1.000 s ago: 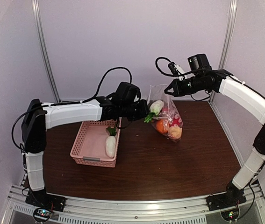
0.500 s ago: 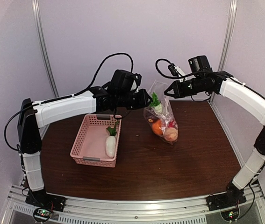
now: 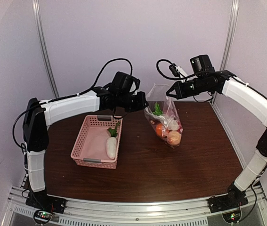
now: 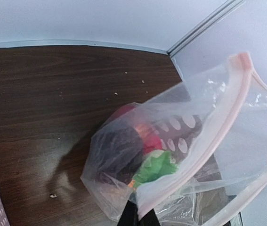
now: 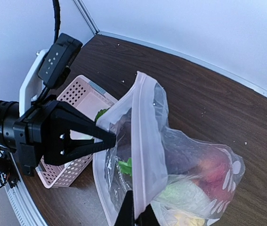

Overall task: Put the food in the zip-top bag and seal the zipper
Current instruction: Adjust the zipper food storage bag at the center of the board.

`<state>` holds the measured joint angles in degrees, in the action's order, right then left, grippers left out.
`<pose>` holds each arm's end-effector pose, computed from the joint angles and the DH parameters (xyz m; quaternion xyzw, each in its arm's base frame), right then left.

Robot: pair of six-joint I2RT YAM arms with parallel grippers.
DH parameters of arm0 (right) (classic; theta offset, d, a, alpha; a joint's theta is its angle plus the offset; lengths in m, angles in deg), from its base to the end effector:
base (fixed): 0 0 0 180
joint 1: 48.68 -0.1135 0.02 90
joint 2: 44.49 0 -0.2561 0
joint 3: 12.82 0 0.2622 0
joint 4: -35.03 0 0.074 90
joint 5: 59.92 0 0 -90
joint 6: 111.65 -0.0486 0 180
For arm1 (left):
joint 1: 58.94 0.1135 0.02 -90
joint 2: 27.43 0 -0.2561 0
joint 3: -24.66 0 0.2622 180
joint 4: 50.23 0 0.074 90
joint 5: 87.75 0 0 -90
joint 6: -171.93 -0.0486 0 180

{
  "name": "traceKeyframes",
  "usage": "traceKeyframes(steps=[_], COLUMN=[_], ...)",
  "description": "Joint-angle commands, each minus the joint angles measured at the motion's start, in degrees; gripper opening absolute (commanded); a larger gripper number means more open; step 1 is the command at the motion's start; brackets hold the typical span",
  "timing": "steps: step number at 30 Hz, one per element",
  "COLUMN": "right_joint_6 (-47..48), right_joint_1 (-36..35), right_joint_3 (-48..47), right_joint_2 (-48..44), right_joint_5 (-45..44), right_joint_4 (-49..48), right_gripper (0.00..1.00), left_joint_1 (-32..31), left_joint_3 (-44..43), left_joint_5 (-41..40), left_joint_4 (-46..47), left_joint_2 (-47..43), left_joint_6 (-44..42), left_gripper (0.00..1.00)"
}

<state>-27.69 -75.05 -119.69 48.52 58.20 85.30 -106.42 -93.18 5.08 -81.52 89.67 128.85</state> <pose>0.3321 0.1902 0.3627 -0.2606 0.8330 0.3303 0.3594 0.3391 -0.3734 0.2826 0.0165 0.8681 -0.3783 0.3211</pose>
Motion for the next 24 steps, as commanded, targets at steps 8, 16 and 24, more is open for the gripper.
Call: traceKeyframes(steps=[8, 16, 24], right_joint_6=[10.7, 12.8, 11.8], right_joint_1=[5.9, 6.4, 5.3], right_joint_3=[-19.0, -12.7, -6.8], right_joint_2=[1.3, -0.7, 0.5], right_joint_5=[-11.3, -10.6, -3.6], right_joint_4=[12.6, 12.1, 10.1], right_gripper=[0.00, 0.00, 0.00], left_joint_1=[-3.7, -2.9, 0.3], left_joint_3=[-1.9, 3.5, 7.1], left_joint_5=[18.0, 23.5, 6.9], left_joint_4=[15.0, 15.7, -10.1], left_joint_2=[-4.0, -3.5, -10.1], left_joint_6=[-0.4, -1.0, -12.0], left_gripper=[0.00, 0.41, 0.66])
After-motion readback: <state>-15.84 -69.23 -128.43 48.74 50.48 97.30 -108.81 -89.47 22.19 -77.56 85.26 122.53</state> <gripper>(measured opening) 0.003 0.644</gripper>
